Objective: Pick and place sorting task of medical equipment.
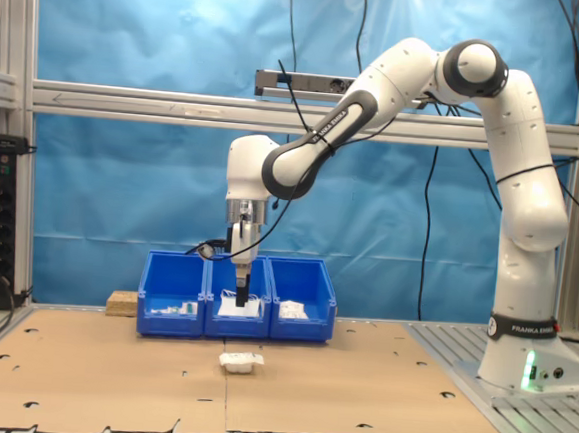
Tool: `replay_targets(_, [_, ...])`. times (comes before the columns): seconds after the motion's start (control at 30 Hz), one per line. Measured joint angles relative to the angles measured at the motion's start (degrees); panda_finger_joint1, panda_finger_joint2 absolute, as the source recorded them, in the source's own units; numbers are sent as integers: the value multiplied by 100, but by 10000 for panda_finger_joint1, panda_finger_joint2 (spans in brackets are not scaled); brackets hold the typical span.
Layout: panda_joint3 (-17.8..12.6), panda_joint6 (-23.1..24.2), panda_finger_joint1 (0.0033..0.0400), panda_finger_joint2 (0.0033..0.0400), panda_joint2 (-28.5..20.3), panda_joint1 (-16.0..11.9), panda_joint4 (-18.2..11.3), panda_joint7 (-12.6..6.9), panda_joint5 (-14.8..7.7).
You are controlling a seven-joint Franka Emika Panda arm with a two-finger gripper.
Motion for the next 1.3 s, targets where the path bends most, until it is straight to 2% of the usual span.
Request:
replay_targets(0.27, [0,499,400,400,81,1,-293,0,0])
replay_targets(0.7, [0,1427,400,400,786,5,-315,0,0])
replay_targets(1.03, [0,1766,400,400,1209,11,-331,0,0])
replay_targets(1.3, [-13,1959,400,400,1331,13,-382,0,0])
